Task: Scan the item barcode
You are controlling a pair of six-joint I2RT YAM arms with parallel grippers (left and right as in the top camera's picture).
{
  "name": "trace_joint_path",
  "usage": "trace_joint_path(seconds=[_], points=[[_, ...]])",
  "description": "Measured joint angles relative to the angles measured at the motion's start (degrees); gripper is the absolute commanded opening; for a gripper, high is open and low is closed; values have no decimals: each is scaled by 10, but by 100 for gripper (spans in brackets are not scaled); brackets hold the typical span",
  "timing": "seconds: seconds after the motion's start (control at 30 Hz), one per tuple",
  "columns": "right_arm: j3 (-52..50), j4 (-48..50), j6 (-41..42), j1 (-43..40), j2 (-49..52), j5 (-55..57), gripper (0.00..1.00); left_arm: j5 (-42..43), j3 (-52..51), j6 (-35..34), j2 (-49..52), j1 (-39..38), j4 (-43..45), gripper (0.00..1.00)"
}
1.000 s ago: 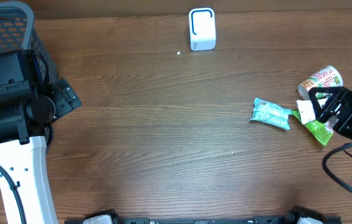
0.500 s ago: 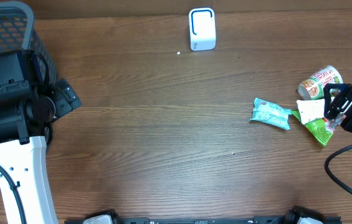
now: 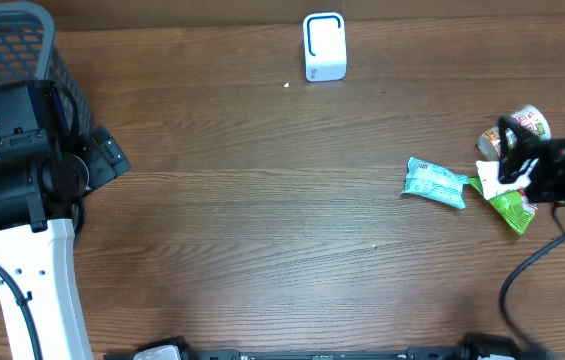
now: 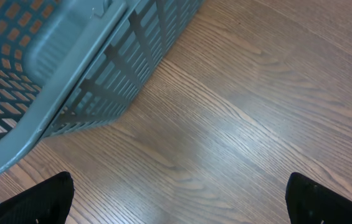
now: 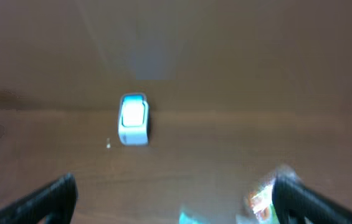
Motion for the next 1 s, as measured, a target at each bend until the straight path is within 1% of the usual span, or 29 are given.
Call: trace_joint_path(seconds=[0.07, 0.17, 0.27, 0.37, 0.47, 0.6, 0.8, 1.0], points=[[-76, 77, -5, 30, -44, 12, 100, 0, 0, 0, 0, 0, 0, 99], [-217, 234, -5, 59, -112, 21, 100, 0, 0, 0, 0, 0, 0, 99], [-359, 368, 5, 79, -163, 24, 100, 0, -1, 0, 0, 0, 0, 100], [-482, 450, 25, 92, -211, 25, 100, 0, -2, 0, 0, 0, 0, 100], [-579, 487, 35, 102, -267, 25, 100, 0, -2, 0, 0, 0, 0, 100], [-650, 507, 44, 105, -339, 30, 100, 0, -2, 0, 0, 0, 0, 100], [-694, 508, 46, 109, -408, 43, 100, 0, -2, 0, 0, 0, 0, 100], [-732, 497, 46, 109, -447, 47, 100, 0, -2, 0, 0, 0, 0, 100]])
